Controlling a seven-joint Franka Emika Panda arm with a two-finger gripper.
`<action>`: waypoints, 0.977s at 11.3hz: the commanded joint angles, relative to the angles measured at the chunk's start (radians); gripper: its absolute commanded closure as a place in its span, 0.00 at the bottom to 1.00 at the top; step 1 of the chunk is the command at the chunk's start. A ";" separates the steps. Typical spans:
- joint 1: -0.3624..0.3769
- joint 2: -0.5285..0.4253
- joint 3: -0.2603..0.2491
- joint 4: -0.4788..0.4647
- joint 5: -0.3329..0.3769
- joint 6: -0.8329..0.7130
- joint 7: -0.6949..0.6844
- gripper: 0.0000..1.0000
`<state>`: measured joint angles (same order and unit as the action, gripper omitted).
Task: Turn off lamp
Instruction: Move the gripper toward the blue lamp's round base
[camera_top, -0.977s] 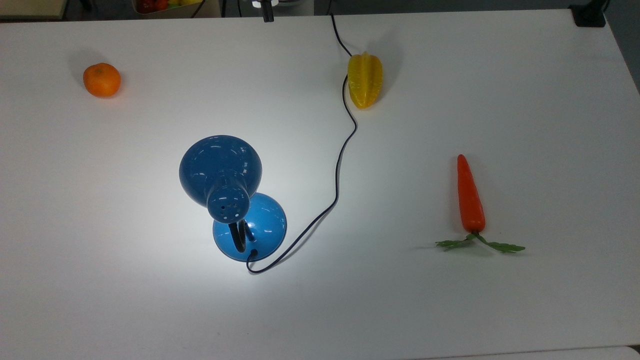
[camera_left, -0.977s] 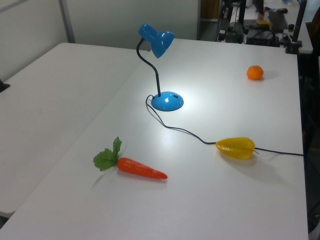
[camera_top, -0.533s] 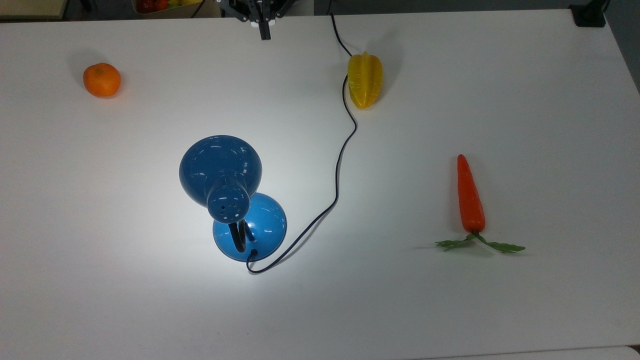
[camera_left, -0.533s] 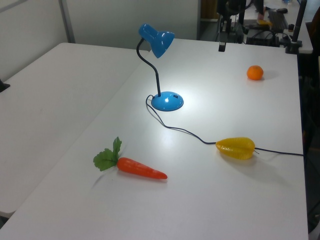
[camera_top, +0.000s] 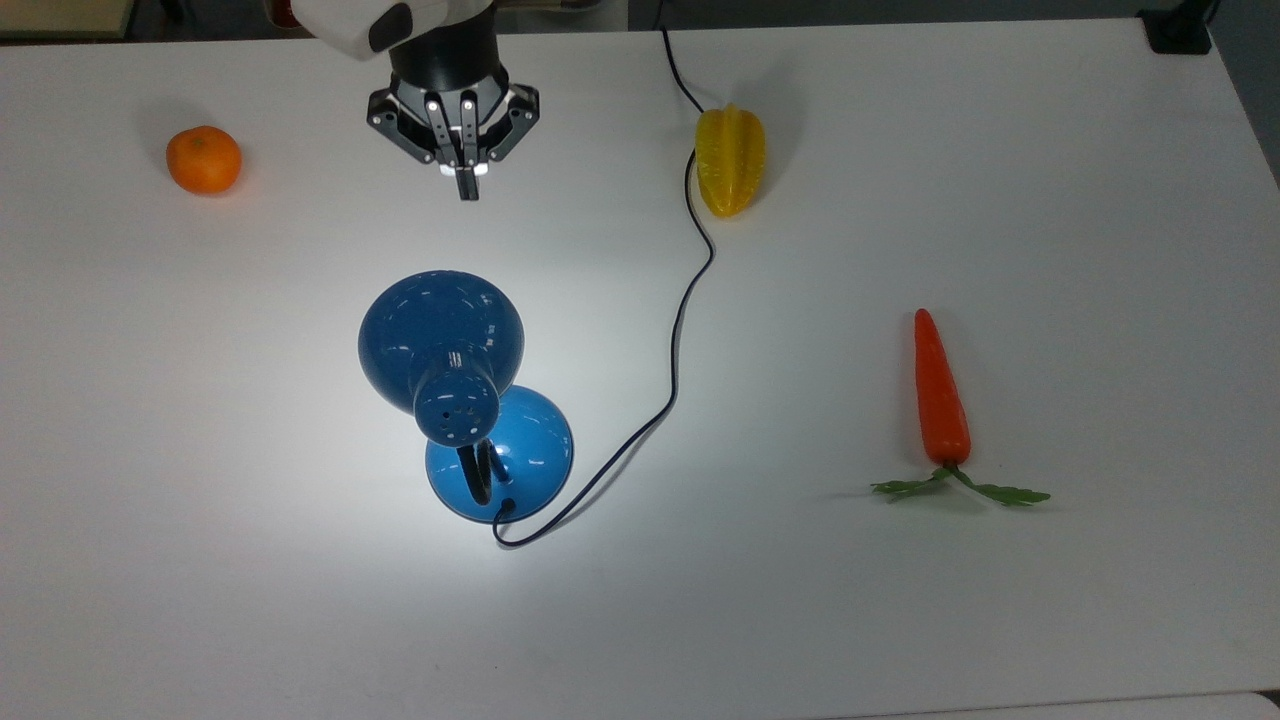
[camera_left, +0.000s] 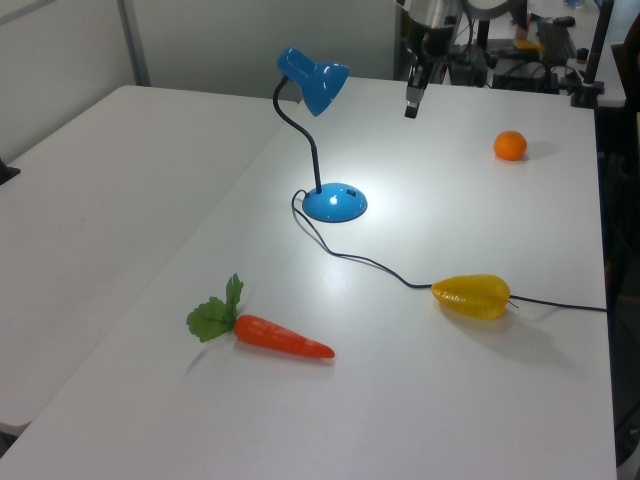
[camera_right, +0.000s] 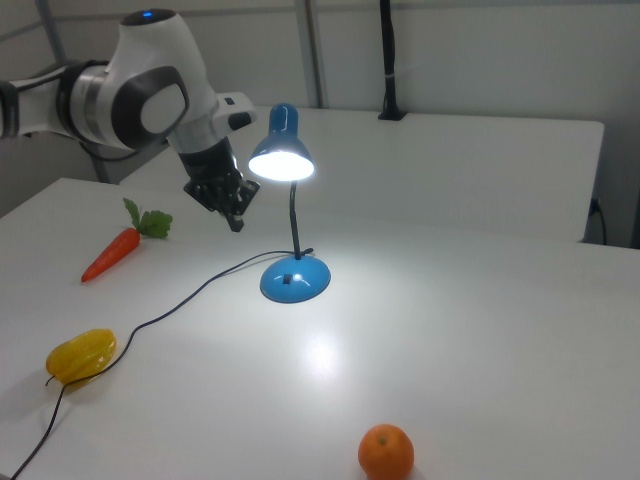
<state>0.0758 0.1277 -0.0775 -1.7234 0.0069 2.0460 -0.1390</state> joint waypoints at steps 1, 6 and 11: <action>-0.010 0.064 -0.005 -0.010 -0.012 0.114 -0.016 1.00; -0.008 0.202 -0.002 -0.012 -0.110 0.262 0.021 1.00; -0.024 0.279 0.001 -0.002 -0.116 0.334 0.013 1.00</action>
<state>0.0562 0.3808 -0.0789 -1.7287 -0.0893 2.3192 -0.1348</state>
